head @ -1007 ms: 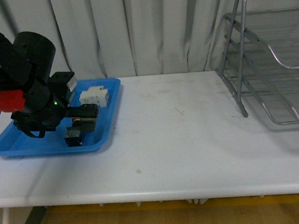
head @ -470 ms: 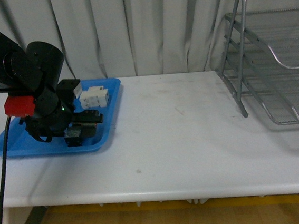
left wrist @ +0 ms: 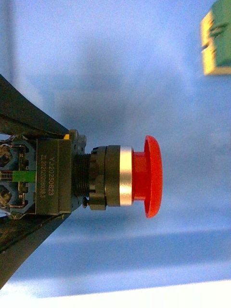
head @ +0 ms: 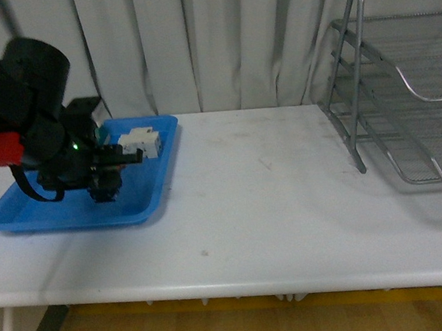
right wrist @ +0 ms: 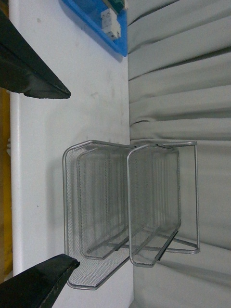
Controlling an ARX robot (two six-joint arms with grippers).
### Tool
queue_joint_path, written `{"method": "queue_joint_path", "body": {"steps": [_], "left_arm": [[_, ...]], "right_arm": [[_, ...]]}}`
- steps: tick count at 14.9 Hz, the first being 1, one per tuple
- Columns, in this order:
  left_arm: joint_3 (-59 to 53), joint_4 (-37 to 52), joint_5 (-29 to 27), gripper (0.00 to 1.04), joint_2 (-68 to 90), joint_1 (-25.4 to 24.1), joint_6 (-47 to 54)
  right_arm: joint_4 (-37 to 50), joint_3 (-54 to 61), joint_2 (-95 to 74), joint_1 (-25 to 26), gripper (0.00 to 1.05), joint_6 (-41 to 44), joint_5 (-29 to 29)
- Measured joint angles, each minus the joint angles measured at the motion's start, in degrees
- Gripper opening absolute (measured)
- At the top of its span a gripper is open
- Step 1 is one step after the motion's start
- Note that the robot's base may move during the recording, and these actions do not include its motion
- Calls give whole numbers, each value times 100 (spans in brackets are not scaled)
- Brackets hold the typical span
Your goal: Place button on rack with both arms
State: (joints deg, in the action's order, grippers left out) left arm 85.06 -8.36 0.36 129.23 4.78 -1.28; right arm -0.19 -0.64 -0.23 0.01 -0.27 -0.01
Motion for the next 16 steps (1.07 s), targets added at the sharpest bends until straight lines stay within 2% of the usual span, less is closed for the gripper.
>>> {"method": "queue_joint_path", "body": {"steps": [4, 7, 9, 12, 16], "left_arm": [[-2164, 1156, 605, 36, -2621, -63, 352], [-3722, 1156, 914, 36, -4223, 4, 933], [-4527, 1147, 885, 36, -5080, 74, 1318], [-5451, 1447, 839, 36, -5272, -162, 1528], [-5650, 1725, 737, 36, -5130, -232, 1558]], "right_arm": [[0, 0, 0, 0, 98, 0, 2], [0, 0, 0, 0, 98, 0, 0], [0, 0, 0, 0, 98, 0, 0], [0, 0, 0, 0, 98, 0, 0], [0, 2, 0, 0, 98, 0, 0]]}}
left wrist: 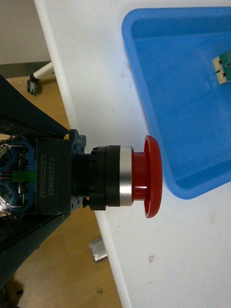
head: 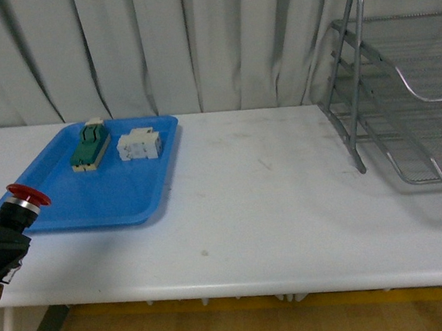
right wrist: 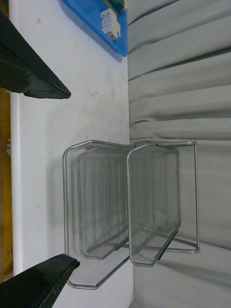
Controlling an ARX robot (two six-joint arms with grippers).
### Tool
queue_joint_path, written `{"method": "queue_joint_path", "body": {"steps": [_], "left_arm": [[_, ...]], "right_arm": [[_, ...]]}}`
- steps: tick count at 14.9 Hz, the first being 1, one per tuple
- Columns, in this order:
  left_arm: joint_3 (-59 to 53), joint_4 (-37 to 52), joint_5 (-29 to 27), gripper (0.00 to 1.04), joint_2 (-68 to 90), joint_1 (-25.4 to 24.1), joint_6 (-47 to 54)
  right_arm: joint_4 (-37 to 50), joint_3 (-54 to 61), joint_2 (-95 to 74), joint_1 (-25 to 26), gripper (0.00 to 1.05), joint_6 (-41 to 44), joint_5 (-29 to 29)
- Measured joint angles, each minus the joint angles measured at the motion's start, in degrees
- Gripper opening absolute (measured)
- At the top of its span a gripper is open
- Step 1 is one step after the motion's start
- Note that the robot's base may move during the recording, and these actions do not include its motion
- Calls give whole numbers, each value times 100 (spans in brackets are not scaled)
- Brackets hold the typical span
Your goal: Place button on rack with both arms
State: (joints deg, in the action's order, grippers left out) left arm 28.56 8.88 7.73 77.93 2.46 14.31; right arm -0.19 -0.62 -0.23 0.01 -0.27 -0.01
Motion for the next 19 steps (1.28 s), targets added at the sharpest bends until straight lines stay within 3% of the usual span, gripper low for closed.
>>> {"method": "queue_joint_path", "body": {"steps": [19], "left_arm": [[-144, 81, 0, 36, -72, 76, -7]], "right_arm": [[7, 0, 0, 0, 98, 2, 2]]}}
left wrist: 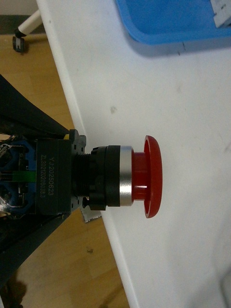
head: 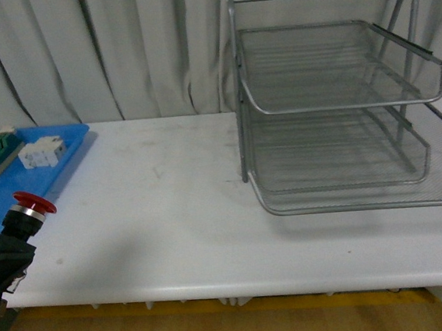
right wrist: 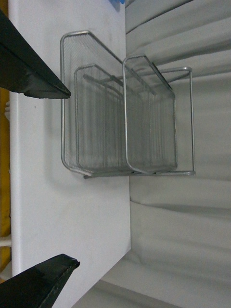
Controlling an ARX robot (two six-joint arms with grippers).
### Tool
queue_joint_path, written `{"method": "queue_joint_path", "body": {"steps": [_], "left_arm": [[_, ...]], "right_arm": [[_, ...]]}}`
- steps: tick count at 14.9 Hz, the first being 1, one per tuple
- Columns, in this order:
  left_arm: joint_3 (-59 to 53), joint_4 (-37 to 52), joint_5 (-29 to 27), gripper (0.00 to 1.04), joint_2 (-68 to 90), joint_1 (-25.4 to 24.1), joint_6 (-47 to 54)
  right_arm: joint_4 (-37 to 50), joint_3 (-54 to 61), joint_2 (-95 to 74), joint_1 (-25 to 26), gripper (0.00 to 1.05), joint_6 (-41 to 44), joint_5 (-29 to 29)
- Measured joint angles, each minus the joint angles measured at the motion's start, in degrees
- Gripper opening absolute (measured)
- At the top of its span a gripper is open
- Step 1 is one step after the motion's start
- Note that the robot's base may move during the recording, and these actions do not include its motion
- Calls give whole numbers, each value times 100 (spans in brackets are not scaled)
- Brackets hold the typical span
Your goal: Place button on rack with both arms
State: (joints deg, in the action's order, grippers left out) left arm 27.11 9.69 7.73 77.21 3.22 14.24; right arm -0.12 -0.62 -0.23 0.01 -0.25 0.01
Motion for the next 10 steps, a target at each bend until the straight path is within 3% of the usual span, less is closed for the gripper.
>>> {"method": "queue_joint_path", "body": {"steps": [2, 5, 10], "left_arm": [[2, -109, -20, 36, -83, 103, -26], [494, -284, -227, 36, -70, 704, -98], [2393, -577, -525, 36, 1248, 2175, -181]], "right_arm": [[-22, -2, 2, 0, 98, -2, -26], [-9, -2, 2, 0, 98, -2, -22], [-7, 0, 2, 0, 98, -2, -22]]}}
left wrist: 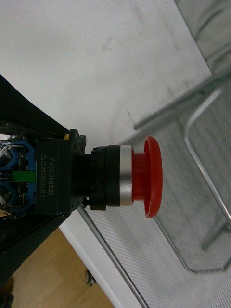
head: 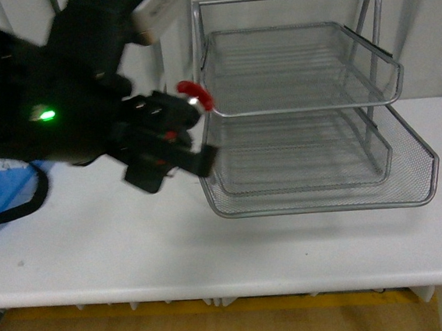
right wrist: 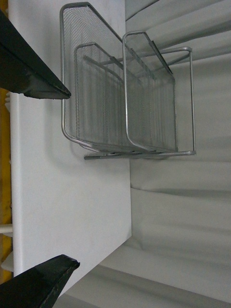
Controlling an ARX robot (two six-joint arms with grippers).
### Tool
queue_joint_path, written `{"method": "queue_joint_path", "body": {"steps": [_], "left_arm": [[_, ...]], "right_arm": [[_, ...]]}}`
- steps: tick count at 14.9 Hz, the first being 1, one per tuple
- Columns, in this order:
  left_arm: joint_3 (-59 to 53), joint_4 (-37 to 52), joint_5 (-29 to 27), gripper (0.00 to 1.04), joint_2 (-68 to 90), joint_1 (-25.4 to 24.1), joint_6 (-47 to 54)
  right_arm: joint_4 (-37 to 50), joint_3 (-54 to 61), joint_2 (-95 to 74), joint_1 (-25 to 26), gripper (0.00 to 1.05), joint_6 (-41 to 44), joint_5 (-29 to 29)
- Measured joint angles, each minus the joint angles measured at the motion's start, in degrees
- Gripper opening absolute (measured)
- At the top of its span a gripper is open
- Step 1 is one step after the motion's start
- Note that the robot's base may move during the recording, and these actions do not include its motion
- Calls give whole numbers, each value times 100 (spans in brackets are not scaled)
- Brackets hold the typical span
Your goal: Place button on rack with both arms
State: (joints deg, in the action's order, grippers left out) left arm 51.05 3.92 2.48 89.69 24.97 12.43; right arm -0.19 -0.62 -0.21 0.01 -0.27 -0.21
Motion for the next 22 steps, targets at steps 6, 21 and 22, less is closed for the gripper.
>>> {"method": "queue_joint_path", "body": {"steps": [6, 21, 22], "left_arm": [[2059, -660, 2, 36, 1600, 879, -39], [5661, -2658, -457, 90, 4378, 1080, -66], [5584, -2632, -435, 93, 4328, 1078, -70]], "right_arm": [[0, 0, 0, 0, 98, 0, 2], [0, -2, 0, 0, 98, 2, 2], [0, 0, 0, 0, 98, 0, 2]]}}
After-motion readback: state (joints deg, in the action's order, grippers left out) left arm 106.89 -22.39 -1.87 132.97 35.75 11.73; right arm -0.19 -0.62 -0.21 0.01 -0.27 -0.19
